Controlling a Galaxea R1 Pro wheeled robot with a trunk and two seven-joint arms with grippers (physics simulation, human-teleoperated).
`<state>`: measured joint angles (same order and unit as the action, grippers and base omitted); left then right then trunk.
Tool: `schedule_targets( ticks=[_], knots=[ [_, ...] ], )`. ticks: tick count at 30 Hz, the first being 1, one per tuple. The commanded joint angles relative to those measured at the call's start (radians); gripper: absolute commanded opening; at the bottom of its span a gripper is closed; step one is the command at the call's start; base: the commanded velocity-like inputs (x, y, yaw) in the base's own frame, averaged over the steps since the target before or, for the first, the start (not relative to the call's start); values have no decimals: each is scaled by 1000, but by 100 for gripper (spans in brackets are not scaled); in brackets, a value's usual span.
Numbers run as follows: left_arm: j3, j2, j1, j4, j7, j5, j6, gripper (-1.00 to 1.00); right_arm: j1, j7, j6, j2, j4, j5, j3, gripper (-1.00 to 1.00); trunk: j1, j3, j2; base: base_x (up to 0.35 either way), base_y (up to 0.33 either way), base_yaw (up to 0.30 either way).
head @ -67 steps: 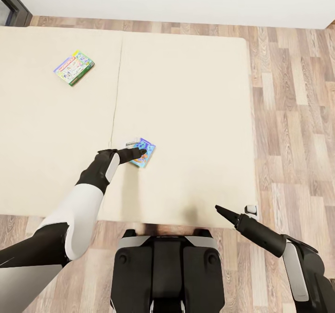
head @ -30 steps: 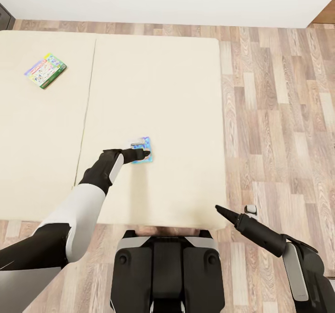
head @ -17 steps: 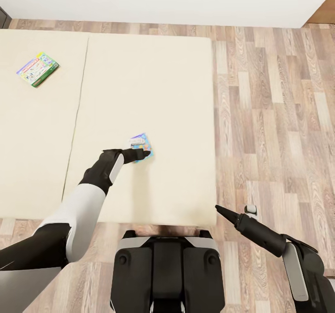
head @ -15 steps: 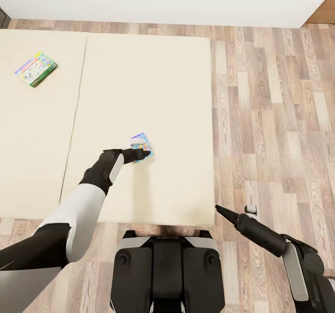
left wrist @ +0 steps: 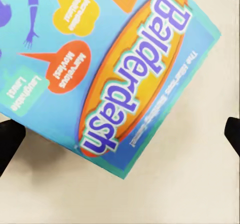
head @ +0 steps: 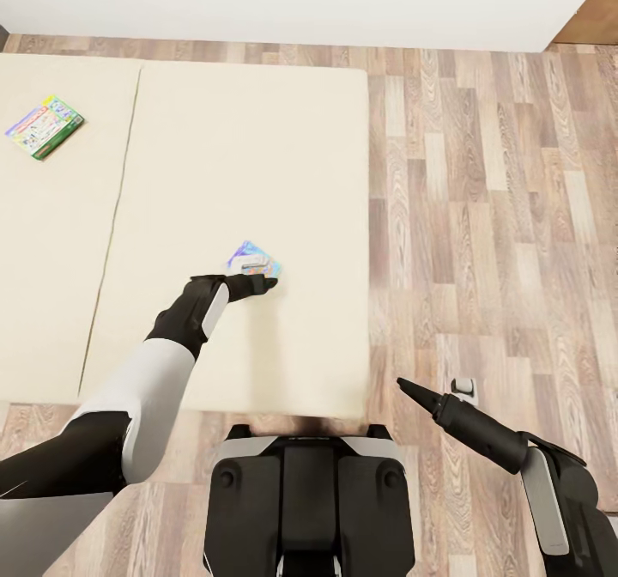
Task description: Put all the toys in the child's room - the three board games (two on the bed and one on the table), the two jigsaw puzzles on the table, and the tennis ball on the table - inside the toy box on the table in the child's room.
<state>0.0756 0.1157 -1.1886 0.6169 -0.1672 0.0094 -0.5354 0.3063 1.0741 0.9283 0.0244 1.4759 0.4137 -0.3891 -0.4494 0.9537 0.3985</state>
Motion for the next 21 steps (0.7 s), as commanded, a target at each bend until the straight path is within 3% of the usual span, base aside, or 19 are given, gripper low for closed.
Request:
schedule_targets(
  ticks=[1,13,21],
  knots=[
    [7,1,0,1,-5,1,-7,100,0,3,4,0,0,1,-1,100,-1,1,2,0,-116,0],
    [4,-9,1,5,-7,0,-12,100,0,3,4,2,0,1,-1,100,-1,1,2,0,-23,0],
    [9,-73,1,10,-13,1,-40,100,0,3,4,2,-1,1,-4,100,-1,1,2,0,0,0]
  ],
)
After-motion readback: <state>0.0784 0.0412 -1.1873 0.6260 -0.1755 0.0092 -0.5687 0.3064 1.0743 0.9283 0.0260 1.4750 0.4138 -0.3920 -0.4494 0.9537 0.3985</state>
